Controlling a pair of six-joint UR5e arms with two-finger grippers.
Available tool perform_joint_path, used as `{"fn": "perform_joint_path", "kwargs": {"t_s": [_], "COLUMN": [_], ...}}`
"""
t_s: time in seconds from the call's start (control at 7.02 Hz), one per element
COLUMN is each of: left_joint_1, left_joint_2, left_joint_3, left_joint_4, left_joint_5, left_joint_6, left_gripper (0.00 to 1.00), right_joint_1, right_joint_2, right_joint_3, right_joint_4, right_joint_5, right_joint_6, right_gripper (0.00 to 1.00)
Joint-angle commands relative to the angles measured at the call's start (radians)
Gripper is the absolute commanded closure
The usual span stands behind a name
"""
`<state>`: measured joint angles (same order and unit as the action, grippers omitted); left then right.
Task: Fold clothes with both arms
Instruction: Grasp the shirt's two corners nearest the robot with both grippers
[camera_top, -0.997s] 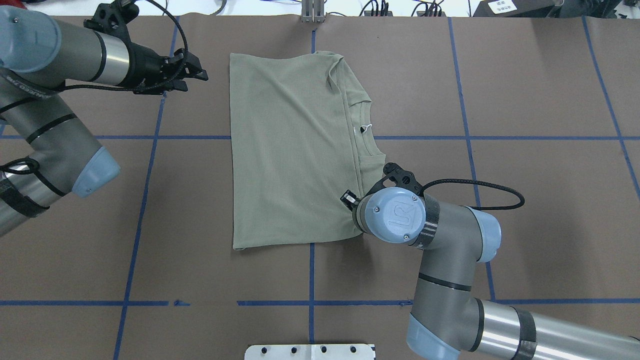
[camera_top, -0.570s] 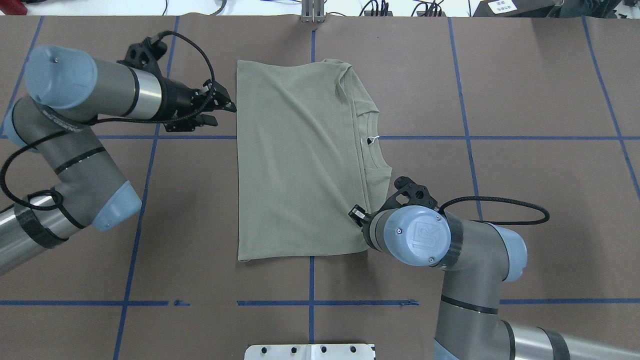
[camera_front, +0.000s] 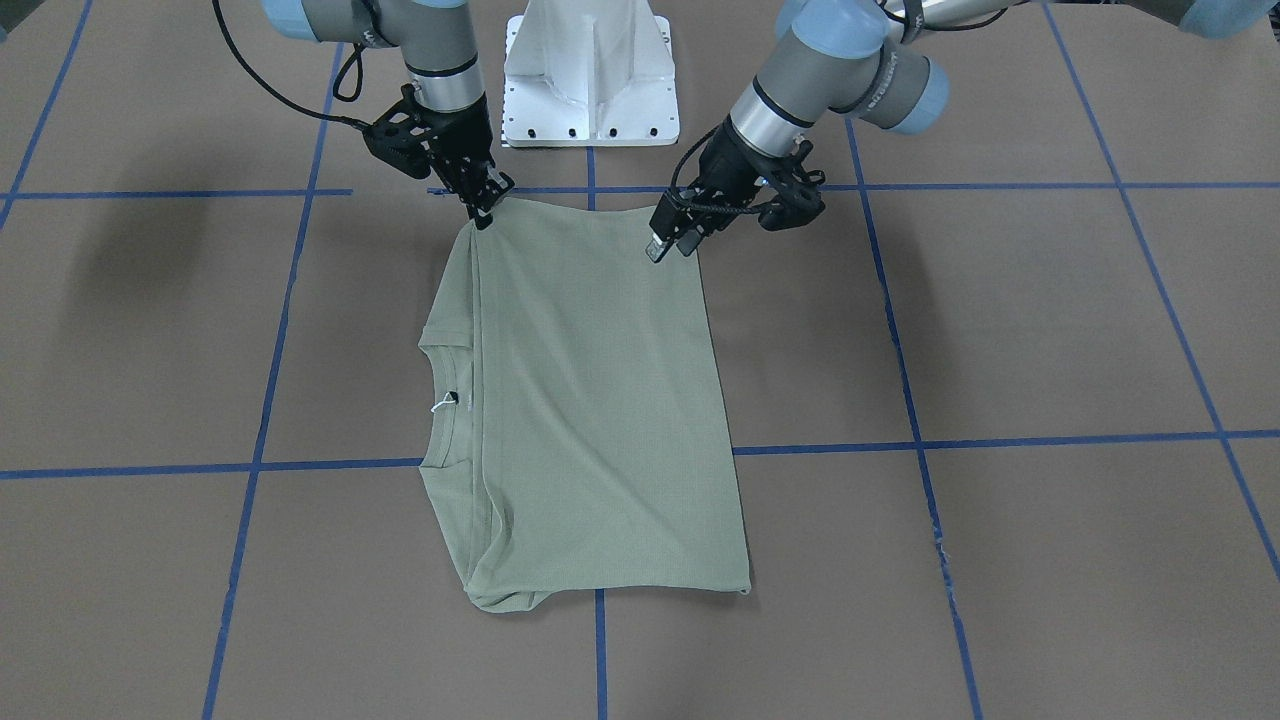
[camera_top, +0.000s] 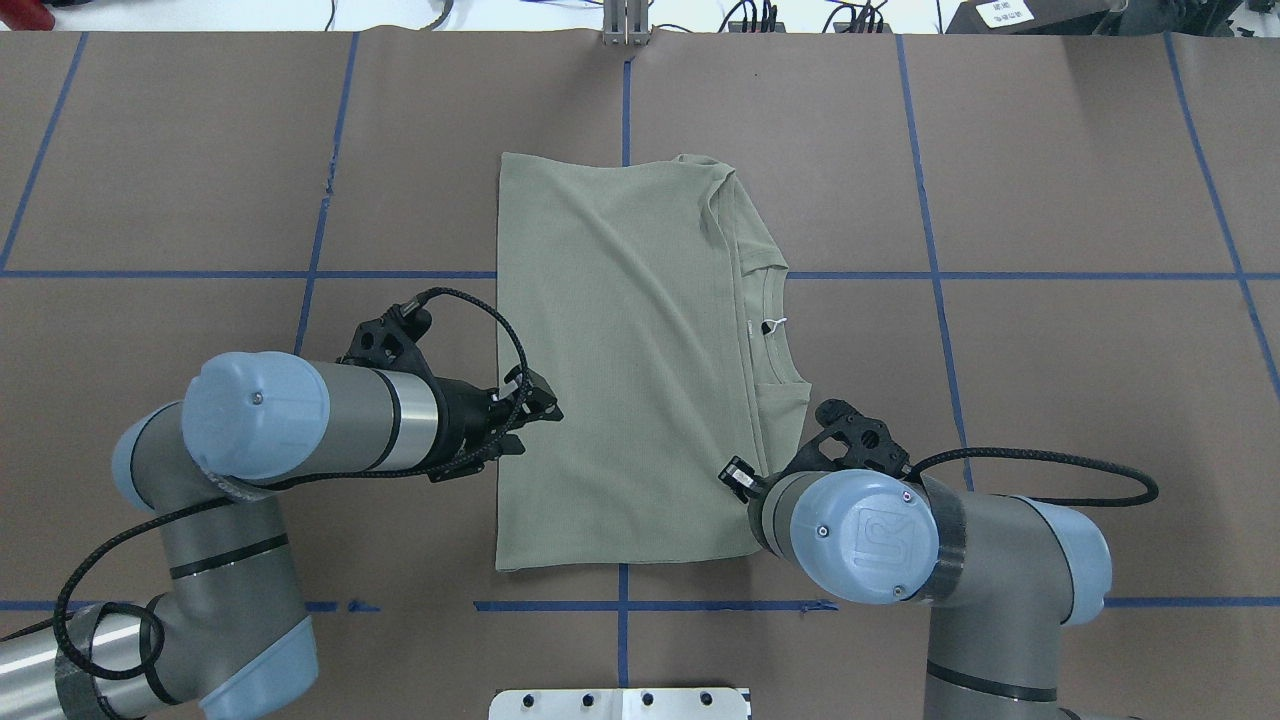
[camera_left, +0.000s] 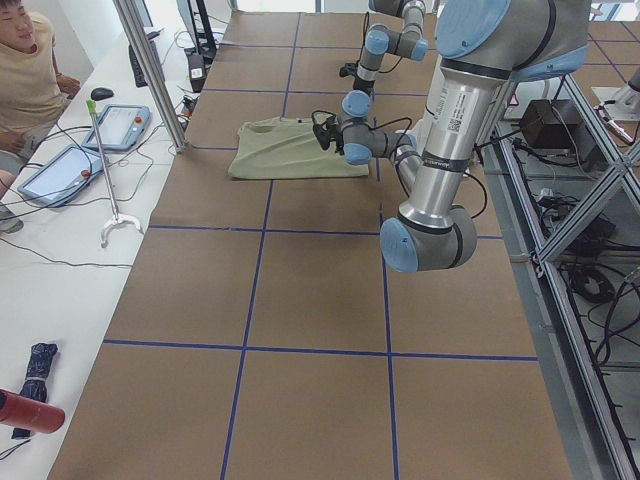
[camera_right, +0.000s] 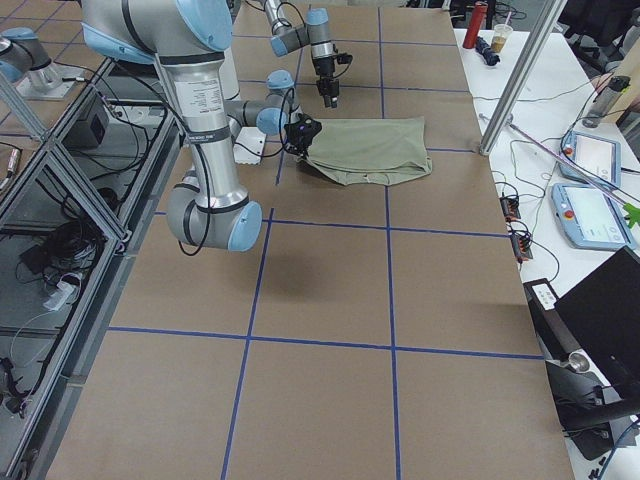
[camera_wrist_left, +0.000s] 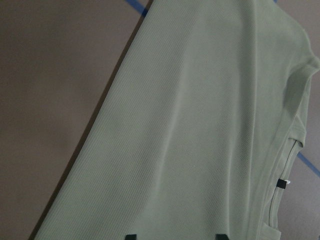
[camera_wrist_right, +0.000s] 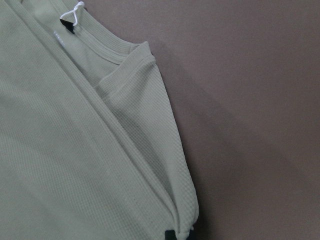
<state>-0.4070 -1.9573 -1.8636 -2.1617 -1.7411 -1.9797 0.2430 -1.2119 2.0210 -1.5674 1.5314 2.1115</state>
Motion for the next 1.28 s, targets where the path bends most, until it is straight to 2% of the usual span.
{"fn": "perform_joint_path", "kwargs": {"t_s": [0.0,0.14,0.57,0.85,1.14], "left_joint_1": [0.057,0.076,0.163,0.163,0.186], "left_joint_2": [0.001,0.0,0.027,0.029,0.037], "left_joint_3": [-0.038,-0.049,-0.032,-0.072,-0.059], "left_joint_4": [0.147,0.208,0.223,0.299,0.316], "left_joint_5": [0.021,0.018,0.044,0.041,0.043], "left_joint_6": [-0.06,-0.104,-0.126,-0.128,-0.171], "left_gripper": [0.39,0.39,0.42,0.42,0.42], "right_joint_1": [-0.002,-0.007,-0.007,-0.007,-0.007], "right_joint_2": [-0.008,-0.008,-0.009,-0.009,-0.015], "right_joint_3": [0.027,0.03,0.03,0.03,0.03], "right_joint_4": [-0.006,-0.006,-0.005,-0.006,-0.006], "right_joint_5": [0.012,0.013,0.013,0.012,0.012], "right_joint_6": [0.001,0.001,0.001,0.001,0.001], "right_gripper": [1.0,1.0,1.0,1.0,1.0]}}
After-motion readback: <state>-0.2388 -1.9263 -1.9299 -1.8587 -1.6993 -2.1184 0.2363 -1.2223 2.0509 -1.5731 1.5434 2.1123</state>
